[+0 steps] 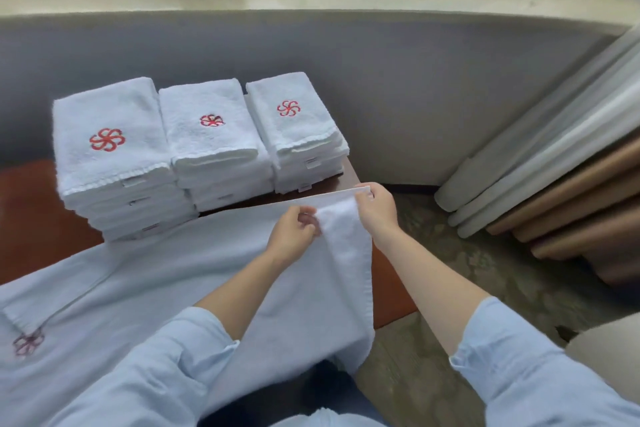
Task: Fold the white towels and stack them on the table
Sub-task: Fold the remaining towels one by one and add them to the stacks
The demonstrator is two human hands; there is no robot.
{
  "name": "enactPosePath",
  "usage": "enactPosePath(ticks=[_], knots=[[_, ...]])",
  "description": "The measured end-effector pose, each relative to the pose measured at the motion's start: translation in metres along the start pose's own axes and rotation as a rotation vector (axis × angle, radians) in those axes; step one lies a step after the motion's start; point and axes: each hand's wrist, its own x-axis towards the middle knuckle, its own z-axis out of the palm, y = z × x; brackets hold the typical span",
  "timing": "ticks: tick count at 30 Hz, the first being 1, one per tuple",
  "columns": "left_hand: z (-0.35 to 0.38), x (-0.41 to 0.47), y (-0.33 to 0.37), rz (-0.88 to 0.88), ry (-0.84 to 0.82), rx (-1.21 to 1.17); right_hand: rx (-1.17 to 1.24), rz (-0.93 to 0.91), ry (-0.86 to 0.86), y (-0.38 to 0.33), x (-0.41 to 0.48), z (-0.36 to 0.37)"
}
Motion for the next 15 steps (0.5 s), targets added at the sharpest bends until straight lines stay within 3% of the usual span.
enactPosePath(ticks=[7,11,15], knots=[[0.019,0.014,0.004,-0.002,-0.128,0.358,-0.23,-0.078,-0.068,0.006,0.035,-0.017],[0.01,0.018,-0.003,-0.004,0.017,0.508,-0.485,-0.141,-0.093,0.013,0.041,-0.017],[-0.004,0.023,-0.001,0.041,0.105,0.72,-0.58,-0.202,-0.084,0.014,0.04,-0.019]])
